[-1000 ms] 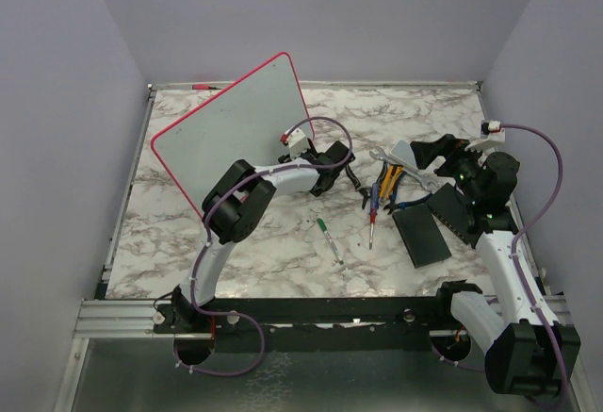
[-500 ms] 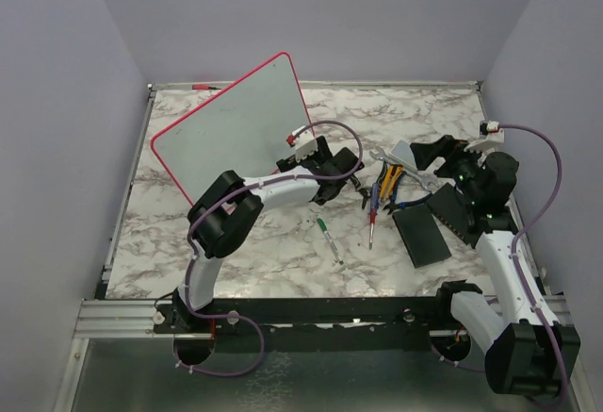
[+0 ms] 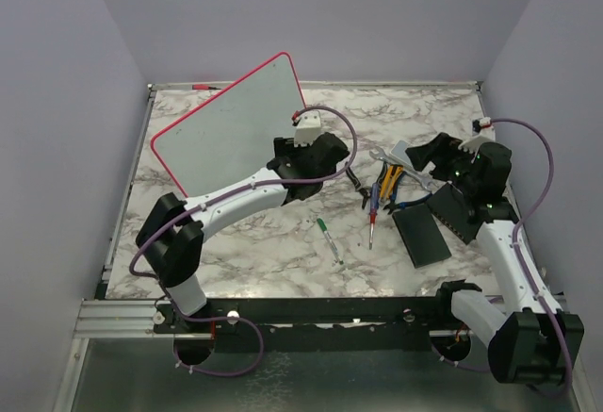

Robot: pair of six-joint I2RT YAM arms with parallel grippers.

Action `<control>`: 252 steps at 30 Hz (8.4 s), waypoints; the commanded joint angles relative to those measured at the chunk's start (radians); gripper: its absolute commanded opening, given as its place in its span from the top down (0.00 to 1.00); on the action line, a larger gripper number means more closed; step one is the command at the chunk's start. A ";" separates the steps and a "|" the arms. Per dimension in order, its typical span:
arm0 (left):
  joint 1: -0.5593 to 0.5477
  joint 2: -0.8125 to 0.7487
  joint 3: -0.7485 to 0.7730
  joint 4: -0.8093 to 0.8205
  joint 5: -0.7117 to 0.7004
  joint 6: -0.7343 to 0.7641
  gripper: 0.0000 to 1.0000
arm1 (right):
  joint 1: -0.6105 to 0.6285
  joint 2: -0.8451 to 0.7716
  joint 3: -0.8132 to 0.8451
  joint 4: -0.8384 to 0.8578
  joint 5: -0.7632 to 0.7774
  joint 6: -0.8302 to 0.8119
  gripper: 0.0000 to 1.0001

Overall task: Write a sentence on the whiteboard
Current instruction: Open the whiteboard marker.

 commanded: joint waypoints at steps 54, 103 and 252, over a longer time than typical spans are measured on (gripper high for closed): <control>0.239 -0.629 -0.564 0.398 1.076 0.576 0.01 | 1.116 0.612 0.168 -0.509 0.588 0.149 0.67; 0.305 -0.642 -0.629 0.617 1.094 -0.193 0.66 | 1.117 0.134 0.181 -0.184 0.510 -0.292 1.00; 0.482 -0.858 -0.738 1.123 0.650 -0.581 1.00 | 0.805 0.125 0.011 0.599 0.020 0.171 0.99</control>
